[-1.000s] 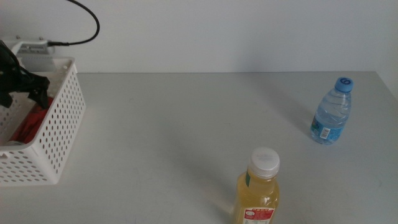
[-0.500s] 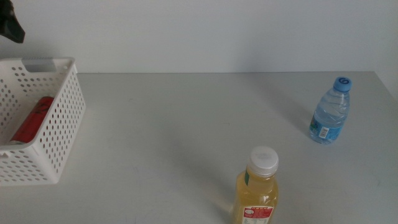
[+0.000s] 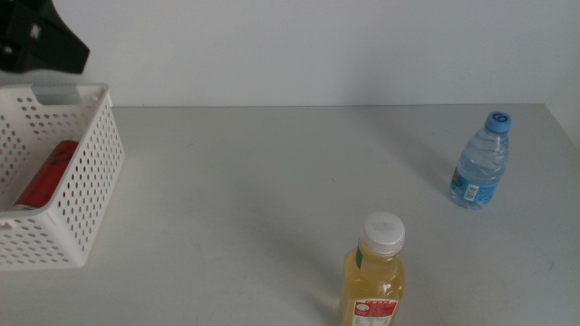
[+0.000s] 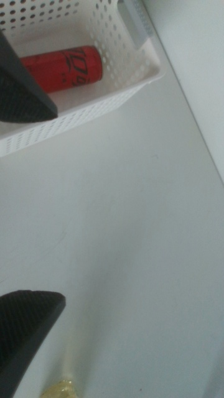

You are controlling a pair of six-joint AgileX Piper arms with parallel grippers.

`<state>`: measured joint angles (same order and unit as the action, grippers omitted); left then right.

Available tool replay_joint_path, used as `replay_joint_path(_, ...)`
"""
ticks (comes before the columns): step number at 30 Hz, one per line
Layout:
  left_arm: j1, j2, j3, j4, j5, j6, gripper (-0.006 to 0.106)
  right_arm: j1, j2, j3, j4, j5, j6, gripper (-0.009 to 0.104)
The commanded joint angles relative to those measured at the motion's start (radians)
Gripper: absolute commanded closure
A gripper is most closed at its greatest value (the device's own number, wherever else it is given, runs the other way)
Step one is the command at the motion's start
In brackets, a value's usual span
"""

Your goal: Use arms to grab the bottles and put them into the dustbin to the left of the table.

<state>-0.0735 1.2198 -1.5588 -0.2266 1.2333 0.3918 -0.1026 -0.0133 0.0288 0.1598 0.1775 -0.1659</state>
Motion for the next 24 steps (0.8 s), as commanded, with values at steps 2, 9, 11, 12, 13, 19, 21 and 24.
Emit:
replay_joint_path(2,-0.122,-0.141,0.132,0.059,-0.146,-0.076,0.011,0.003,-0.021,-0.009,-0.005,-0.071,-0.009,0.020)
replay_joint_path(9,-0.351,-0.378,0.416,0.077,-0.289,-0.083,0.011,0.003,-0.021,-0.009,-0.005,-0.071,-0.009,0.020)
replay_joint_path(11,-0.411,-0.427,0.474,0.085,-0.291,-0.083,0.011,0.003,-0.021,-0.009,-0.005,-0.071,-0.009,0.020)
replay_joint_path(12,-0.437,-0.446,0.503,0.085,-0.288,-0.083,0.011,0.003,-0.021,-0.009,-0.005,-0.071,-0.009,0.020)
replay_joint_path(13,-0.464,-0.469,0.532,0.085,-0.285,-0.083,0.011,0.003,-0.021,-0.009,-0.005,-0.071,-0.009,0.020)
replay_joint_path(19,-0.584,-0.616,0.700,0.051,-0.308,-0.157,0.011,0.003,-0.021,-0.009,-0.005,-0.071,-0.009,0.020)
replay_joint_path(21,-0.617,-0.663,0.752,0.046,-0.347,-0.180,0.011,0.003,-0.021,-0.009,-0.005,-0.071,-0.009,0.020)
replay_joint_path(24,-0.655,-0.744,0.834,0.042,-0.433,-0.185,0.011,0.003,-0.021,-0.009,-0.005,-0.071,-0.009,0.020)
